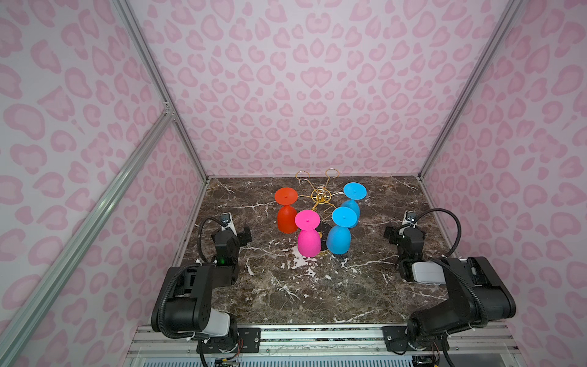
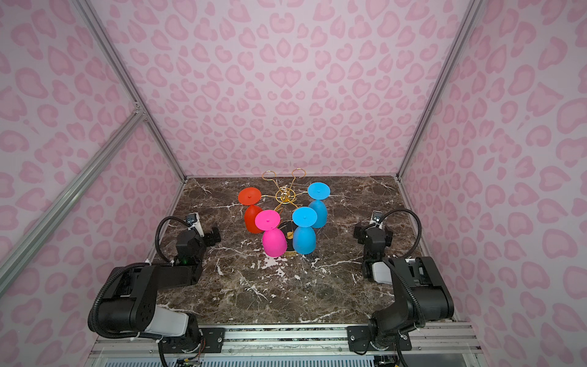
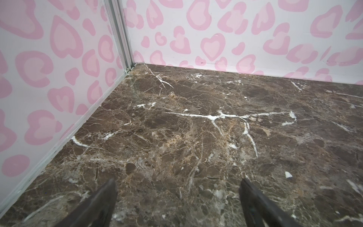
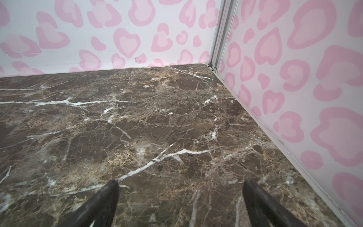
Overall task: Take the wine glass off the wine glass rack
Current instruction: Pick up the wine glass from the wine glass rack.
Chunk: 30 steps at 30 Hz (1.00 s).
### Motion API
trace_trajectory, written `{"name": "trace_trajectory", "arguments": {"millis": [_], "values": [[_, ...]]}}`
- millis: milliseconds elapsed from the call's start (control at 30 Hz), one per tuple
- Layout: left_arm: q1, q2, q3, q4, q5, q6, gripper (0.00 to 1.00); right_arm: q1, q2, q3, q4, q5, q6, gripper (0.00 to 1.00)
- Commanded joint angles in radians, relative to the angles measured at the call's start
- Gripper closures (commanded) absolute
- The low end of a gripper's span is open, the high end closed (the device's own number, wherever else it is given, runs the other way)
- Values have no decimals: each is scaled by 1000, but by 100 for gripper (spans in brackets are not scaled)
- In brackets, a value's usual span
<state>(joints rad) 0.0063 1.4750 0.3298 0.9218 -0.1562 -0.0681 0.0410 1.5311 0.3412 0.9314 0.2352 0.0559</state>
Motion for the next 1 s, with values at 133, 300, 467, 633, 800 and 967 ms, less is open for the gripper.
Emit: {"name": "trace_trajectory", "arguments": {"millis": [133, 300, 467, 633, 800, 967], "values": [[1, -1, 5, 51, -1, -2, 2, -4, 5, 4, 26, 9, -4, 0], [0, -30, 11, 23, -45, -20, 2, 0, -9, -14, 67, 37, 5, 0], [-1, -254, 158, -396, -82, -74, 2, 21, -327, 92, -432, 15, 30, 0], [-5, -405, 247, -677, -16, -136, 2, 25, -600, 226, -801, -105, 125, 0], [-11, -514, 332, -858, 90, -126, 2, 21, -698, 386, -1083, -257, 206, 0], [-15, -603, 406, -931, 190, -137, 2, 7, -668, 570, -1250, -460, 306, 3]]}}
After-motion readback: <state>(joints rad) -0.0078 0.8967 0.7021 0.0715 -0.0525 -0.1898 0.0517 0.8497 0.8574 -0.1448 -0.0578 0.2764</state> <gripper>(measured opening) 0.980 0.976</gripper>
